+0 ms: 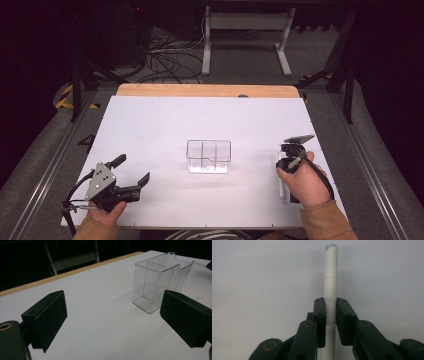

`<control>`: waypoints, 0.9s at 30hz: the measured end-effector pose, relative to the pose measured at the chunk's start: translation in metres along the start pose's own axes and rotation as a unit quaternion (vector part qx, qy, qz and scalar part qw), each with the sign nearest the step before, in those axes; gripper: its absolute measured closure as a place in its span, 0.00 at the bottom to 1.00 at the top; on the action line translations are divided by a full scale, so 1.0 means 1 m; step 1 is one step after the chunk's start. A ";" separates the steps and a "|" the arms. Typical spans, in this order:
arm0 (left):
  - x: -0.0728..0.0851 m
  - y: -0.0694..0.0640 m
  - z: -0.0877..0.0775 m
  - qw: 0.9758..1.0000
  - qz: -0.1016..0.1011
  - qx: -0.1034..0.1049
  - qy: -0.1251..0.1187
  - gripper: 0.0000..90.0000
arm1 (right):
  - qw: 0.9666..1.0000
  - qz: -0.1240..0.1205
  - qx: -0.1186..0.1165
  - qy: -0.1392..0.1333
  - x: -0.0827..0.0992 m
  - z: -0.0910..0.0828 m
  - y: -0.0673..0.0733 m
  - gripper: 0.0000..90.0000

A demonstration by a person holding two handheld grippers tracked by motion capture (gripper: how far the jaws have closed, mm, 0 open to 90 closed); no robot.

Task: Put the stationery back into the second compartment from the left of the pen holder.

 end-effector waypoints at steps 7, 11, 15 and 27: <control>0.000 0.000 0.000 1.000 0.002 -0.001 0.000 0.09 | 0.995 -0.032 -0.023 -0.093 0.004 -0.020 -0.002 0.88; 0.000 0.000 0.000 1.000 0.000 -0.001 -0.001 0.09 | 0.986 -0.059 -0.040 -0.154 0.006 -0.028 -0.004 0.88; 0.000 0.000 0.000 1.000 0.000 -0.001 0.000 0.09 | 0.971 -0.101 -0.052 -0.212 0.010 -0.035 -0.006 0.88; 0.000 0.000 0.000 1.000 0.002 -0.001 0.000 0.09 | 0.910 -0.175 -0.138 -0.349 0.020 -0.055 -0.010 0.88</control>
Point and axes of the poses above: each handheld gripper's, and its own axes: z roughly forward along the jaws, x roughly out of its underside, y roughly to its left, the point moved 1 cm from there along z, roughly forward along the jaws, and after that the axes turned 10 degrees about y, right-handed, at the moved point
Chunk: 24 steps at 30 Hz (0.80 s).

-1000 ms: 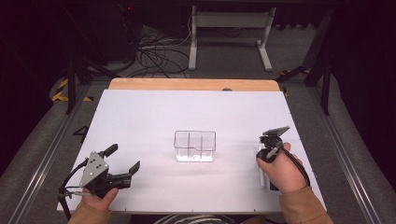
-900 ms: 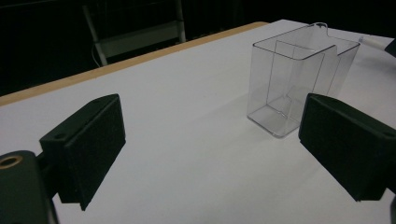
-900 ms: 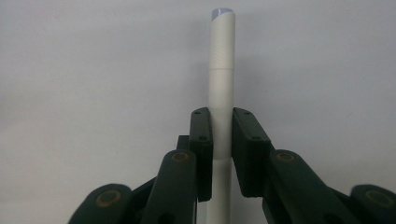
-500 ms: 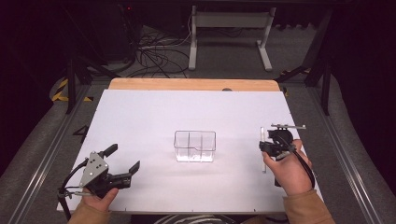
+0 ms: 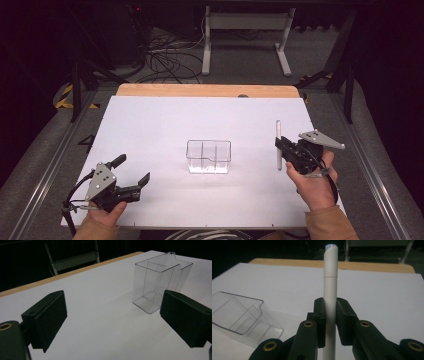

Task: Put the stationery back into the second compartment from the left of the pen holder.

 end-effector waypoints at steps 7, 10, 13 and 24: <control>0.000 0.000 0.000 1.000 0.000 0.000 0.000 0.09 | 0.993 -0.067 -0.061 -0.077 0.000 -0.004 -0.003 0.88; 0.000 0.000 0.000 1.000 -0.001 0.000 0.000 0.09 | 0.988 -0.087 -0.083 -0.101 0.000 -0.004 -0.002 0.88; 0.000 0.000 0.000 1.000 -0.002 0.000 0.001 0.09 | 0.978 -0.136 -0.094 -0.128 0.000 -0.002 0.000 0.88; 0.001 0.000 0.000 1.000 -0.005 0.000 0.001 0.09 | 0.968 -0.148 -0.130 -0.155 -0.003 0.001 0.007 0.88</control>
Point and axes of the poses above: each handheld gripper's, and its own axes: z roughly forward along the jaws, x roughly out of its underside, y roughly to its left, the point moved 1 cm from there along z, roughly forward along the jaws, and after that the axes turned 10 degrees about y, right-handed, at the moved point
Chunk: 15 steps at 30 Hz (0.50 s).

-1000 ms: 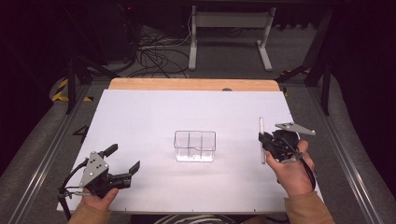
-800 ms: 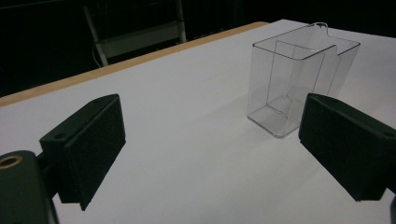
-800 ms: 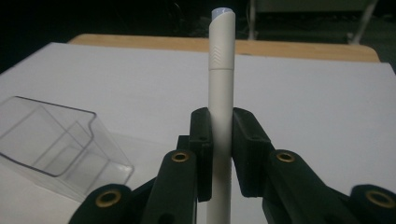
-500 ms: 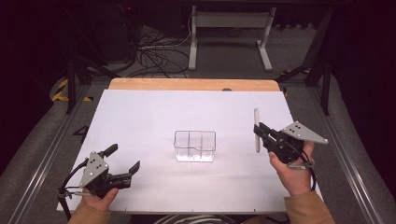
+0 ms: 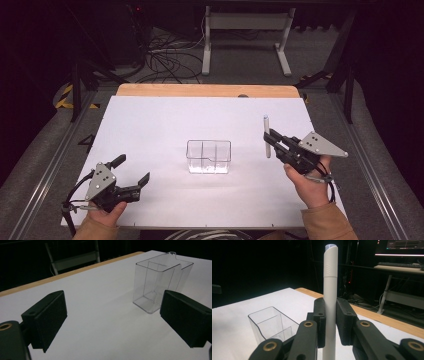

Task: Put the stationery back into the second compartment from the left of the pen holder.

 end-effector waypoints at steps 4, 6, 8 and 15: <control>0.000 0.000 0.000 1.000 0.001 -0.001 -0.001 0.09 | 1.000 -0.002 -0.011 -0.006 -0.001 0.002 0.002 0.88; 0.000 0.000 0.000 1.000 0.002 0.000 0.001 0.09 | 1.000 -0.003 -0.019 -0.006 -0.002 0.003 0.003 0.88; 0.000 0.000 0.000 1.000 -0.001 -0.001 0.000 0.09 | 1.000 -0.007 -0.024 -0.009 -0.003 0.005 0.005 0.88; 0.001 0.000 -0.002 1.000 -0.001 -0.004 -0.001 0.09 | 0.998 -0.019 -0.047 -0.028 -0.009 0.017 0.014 0.88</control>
Point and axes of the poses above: each handheld gripper's, and its own axes: z roughly forward along the jaws, x roughly out of its underside, y roughly to its left, the point moved 1 cm from there along z, roughly forward along the jaws, and after that the axes turned 10 degrees about y, right-handed, at the moved point
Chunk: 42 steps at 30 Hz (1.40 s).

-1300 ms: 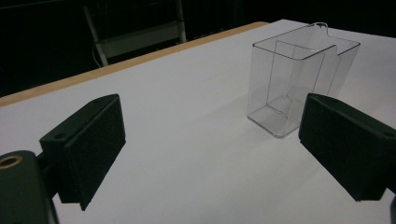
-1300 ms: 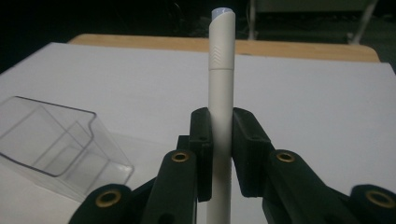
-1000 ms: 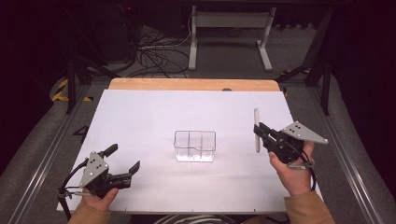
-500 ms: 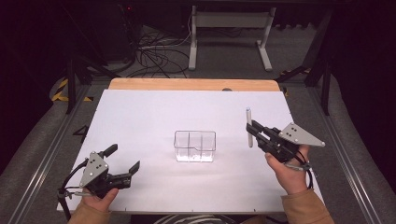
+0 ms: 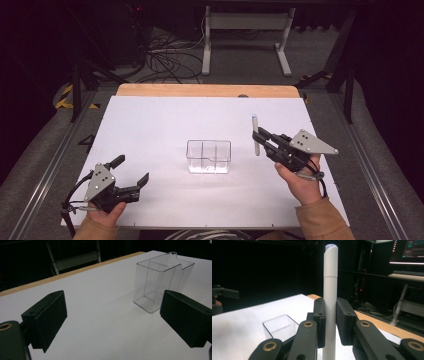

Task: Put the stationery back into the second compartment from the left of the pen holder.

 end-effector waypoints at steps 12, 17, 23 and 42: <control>0.000 0.000 -0.001 1.000 -0.001 -0.001 -0.001 0.09 | 0.999 -0.006 -0.041 -0.017 -0.009 0.027 0.017 0.88; 0.000 0.000 0.000 1.000 0.000 0.000 0.000 0.09 | 0.998 -0.010 -0.053 -0.026 -0.012 0.039 0.024 0.88; 0.000 0.000 0.000 1.000 0.000 0.000 0.000 0.09 | 0.997 -0.013 -0.069 -0.034 -0.014 0.054 0.033 0.88; 0.000 0.001 0.001 1.000 0.001 0.003 0.002 0.09 | 0.994 -0.009 -0.106 -0.037 -0.011 0.094 0.058 0.88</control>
Point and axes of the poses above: each handheld gripper's, and its own axes: z roughly forward along the jaws, x roughly out of its underside, y roughly to its left, the point moved 1 cm from there along z, roughly forward along the jaws, and after that the axes turned 10 degrees about y, right-handed, at the moved point
